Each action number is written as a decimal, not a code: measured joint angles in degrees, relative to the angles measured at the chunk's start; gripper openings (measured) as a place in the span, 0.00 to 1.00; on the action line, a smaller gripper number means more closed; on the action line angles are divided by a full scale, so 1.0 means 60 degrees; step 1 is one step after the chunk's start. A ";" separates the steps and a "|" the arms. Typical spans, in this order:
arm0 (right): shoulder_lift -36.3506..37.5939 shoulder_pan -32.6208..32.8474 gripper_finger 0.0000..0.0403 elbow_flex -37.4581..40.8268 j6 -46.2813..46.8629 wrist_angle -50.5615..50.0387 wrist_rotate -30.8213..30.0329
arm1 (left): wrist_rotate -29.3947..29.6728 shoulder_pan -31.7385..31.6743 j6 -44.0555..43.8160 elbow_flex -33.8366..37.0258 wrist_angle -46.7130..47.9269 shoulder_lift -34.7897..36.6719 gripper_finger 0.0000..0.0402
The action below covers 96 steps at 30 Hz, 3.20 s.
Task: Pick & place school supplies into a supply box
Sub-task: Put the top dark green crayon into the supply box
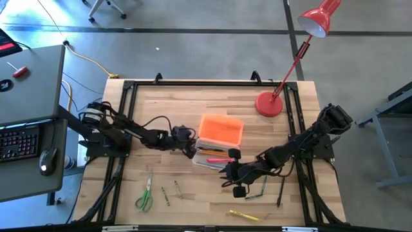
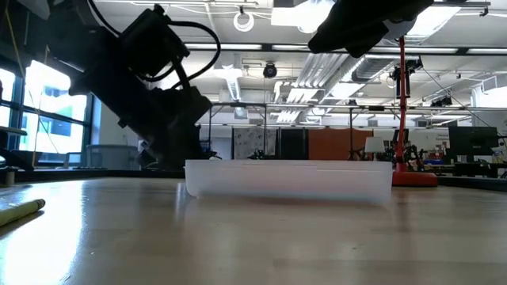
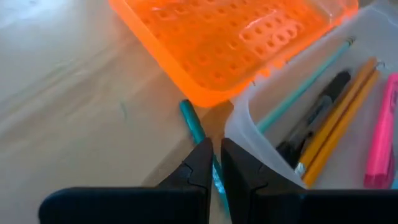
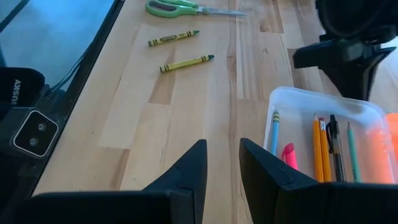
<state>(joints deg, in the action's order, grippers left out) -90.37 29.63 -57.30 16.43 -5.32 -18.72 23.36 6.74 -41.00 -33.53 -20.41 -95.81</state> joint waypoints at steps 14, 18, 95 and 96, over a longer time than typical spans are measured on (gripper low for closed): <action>0.0000 0.0000 0.18 0.0000 0.0000 0.0000 0.0000 | 0.0652 0.0194 -0.0198 0.0005 0.0298 0.0000 0.19; 0.0000 0.0000 0.18 0.0000 0.0000 0.0002 0.0000 | 0.0737 0.0194 -0.0386 0.0006 0.0448 0.0000 0.30; 0.0004 0.0000 0.18 0.0007 0.0004 0.0199 -0.0303 | 0.1664 0.0228 -0.0822 -0.2719 0.2272 -0.2295 0.37; 0.0004 -0.0003 0.18 0.0007 0.0007 0.0228 -0.0291 | 0.1668 0.0225 -0.0865 -0.2817 0.2640 -0.2291 0.37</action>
<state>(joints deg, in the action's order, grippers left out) -90.35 29.61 -57.25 16.47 -3.96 -20.47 33.36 8.09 -46.19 -50.43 -4.57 -109.56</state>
